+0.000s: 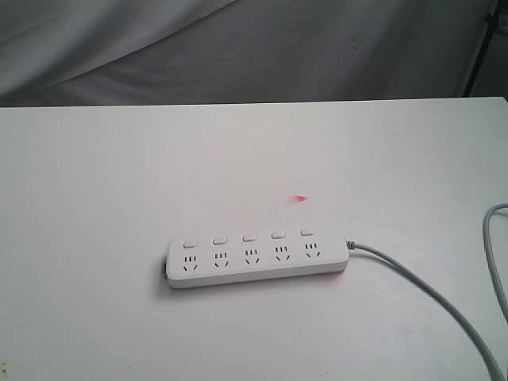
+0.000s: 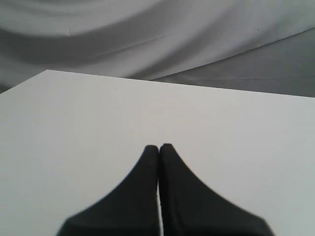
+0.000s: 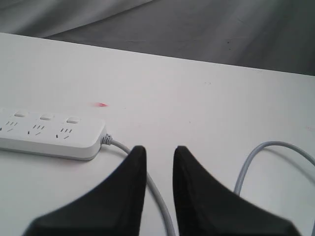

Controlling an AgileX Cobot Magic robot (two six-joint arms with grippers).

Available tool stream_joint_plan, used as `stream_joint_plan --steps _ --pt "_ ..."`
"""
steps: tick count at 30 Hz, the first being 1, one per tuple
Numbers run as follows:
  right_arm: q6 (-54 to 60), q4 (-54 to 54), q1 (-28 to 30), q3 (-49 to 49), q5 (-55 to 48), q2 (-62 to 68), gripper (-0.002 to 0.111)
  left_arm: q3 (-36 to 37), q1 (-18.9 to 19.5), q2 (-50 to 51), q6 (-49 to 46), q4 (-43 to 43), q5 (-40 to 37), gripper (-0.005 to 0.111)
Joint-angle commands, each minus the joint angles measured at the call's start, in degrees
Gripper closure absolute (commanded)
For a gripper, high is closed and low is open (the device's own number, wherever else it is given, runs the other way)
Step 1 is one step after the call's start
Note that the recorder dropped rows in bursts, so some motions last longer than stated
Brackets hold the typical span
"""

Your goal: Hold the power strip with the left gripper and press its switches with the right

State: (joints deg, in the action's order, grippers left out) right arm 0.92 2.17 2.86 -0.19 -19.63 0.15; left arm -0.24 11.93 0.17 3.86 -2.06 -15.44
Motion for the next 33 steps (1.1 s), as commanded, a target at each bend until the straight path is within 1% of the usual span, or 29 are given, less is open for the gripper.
stream_joint_plan --steps 1,18,22,31,33 --pt "-0.1 -0.1 -0.1 0.2 0.1 -0.2 0.089 0.2 0.1 -0.2 0.2 0.0 0.2 0.107" --pt "-0.1 -0.1 -0.1 0.2 0.1 -0.2 0.089 0.2 0.1 -0.2 0.2 0.0 0.2 0.107" --pt "-0.1 -0.1 -0.1 0.2 0.1 -0.2 0.089 0.2 0.1 -0.2 0.2 -3.2 0.2 0.107" --pt "-0.1 -0.1 -0.1 0.2 0.1 -0.2 0.089 0.2 0.1 -0.2 0.1 -3.1 0.0 0.107" --pt "-0.1 -0.1 -0.1 0.2 0.1 -0.2 0.089 0.2 0.1 -0.2 0.1 -1.5 0.2 0.107"
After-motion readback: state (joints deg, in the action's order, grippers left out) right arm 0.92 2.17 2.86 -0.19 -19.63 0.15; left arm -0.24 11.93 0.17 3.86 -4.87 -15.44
